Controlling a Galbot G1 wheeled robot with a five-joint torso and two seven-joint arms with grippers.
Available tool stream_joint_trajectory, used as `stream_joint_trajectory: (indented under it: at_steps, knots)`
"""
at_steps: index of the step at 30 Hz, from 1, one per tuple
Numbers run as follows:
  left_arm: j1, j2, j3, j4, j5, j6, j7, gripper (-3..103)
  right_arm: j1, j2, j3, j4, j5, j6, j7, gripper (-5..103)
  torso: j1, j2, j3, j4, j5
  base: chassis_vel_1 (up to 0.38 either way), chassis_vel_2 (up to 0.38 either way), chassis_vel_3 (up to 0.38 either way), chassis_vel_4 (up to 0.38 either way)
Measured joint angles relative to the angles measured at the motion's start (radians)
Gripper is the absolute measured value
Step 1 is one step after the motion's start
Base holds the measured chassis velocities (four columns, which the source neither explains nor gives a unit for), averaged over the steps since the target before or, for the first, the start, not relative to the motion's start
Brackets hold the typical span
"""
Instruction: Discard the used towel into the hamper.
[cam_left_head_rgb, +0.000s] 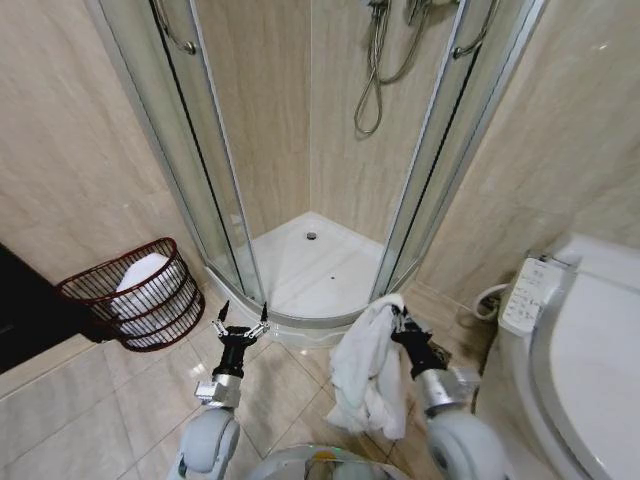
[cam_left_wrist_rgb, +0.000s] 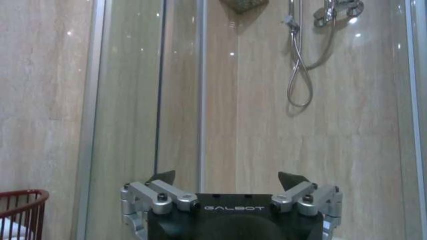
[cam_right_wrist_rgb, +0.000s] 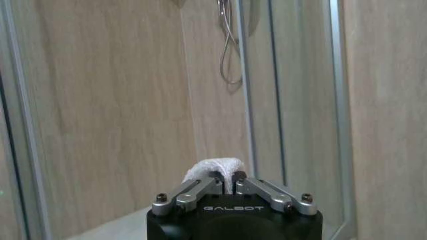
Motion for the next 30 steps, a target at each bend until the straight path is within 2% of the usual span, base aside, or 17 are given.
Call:
stream_joint_trajectory:
  at_steps: [2, 6, 8, 11, 23, 26, 27, 30]
  knots:
    - [0.004, 0.003, -0.001, -0.001, -0.002, -0.001, 0.0, 100, -0.018, -0.006, 0.011, 0.01, -0.009, 0.004, 0.003, 5, 0.0, 0.0, 0.0, -0.0001, 0.0, 0.0, 0.0, 0.0, 0.0]
    - [0.013, 0.012, -0.006, -0.003, -0.016, 0.001, 0.001, 100, -0.061, -0.005, 0.027, 0.037, -0.081, 0.035, 0.007, 5, 0.0, 0.0, 0.0, -0.0001, 0.0001, 0.0, 0.0, 0.0, 0.0]
    - [0.01, 0.013, -0.013, -0.004, -0.023, 0.011, 0.008, 100, -0.085, 0.006, 0.028, 0.05, -0.154, 0.044, -0.002, 5, 0.0, 0.0, 0.0, -0.0002, 0.0, 0.0, 0.0, 0.0, 0.0]
    - [0.007, 0.013, -0.017, -0.008, -0.028, 0.022, 0.013, 100, -0.093, 0.012, 0.023, 0.051, -0.184, 0.047, -0.001, 5, 0.0, 0.0, 0.0, -0.0002, 0.0, 0.0, 0.0, 0.0, 0.0]
    - [0.009, 0.007, -0.014, 0.001, -0.024, 0.02, 0.047, 100, -0.088, 0.026, 0.019, 0.031, -0.232, 0.087, -0.005, 5, 0.0, 0.0, 0.0, -0.0002, 0.0, 0.018, 0.019, 0.017, 0.017]
    - [0.003, 0.006, -0.015, 0.013, -0.017, -0.01, 0.051, 100, -0.083, 0.029, 0.015, 0.024, -0.233, 0.093, -0.009, 5, 0.0, 0.0, 0.0, -0.0001, 0.0002, 0.069, 0.084, 0.072, 0.084]
    - [-0.008, 0.004, -0.018, 0.029, -0.008, -0.053, 0.051, 100, -0.081, 0.031, 0.01, 0.018, -0.237, 0.099, -0.014, 5, 0.0, 0.0, 0.0, 0.0001, 0.0, 0.083, 0.09, 0.092, 0.061]
    - [-0.02, 0.0, -0.02, 0.042, -0.004, -0.098, 0.048, 100, -0.081, 0.035, 0.005, 0.011, -0.245, 0.105, -0.019, 5, 0.0, 0.0, 0.0, 0.0001, -0.0002, 0.085, 0.107, 0.09, 0.041]
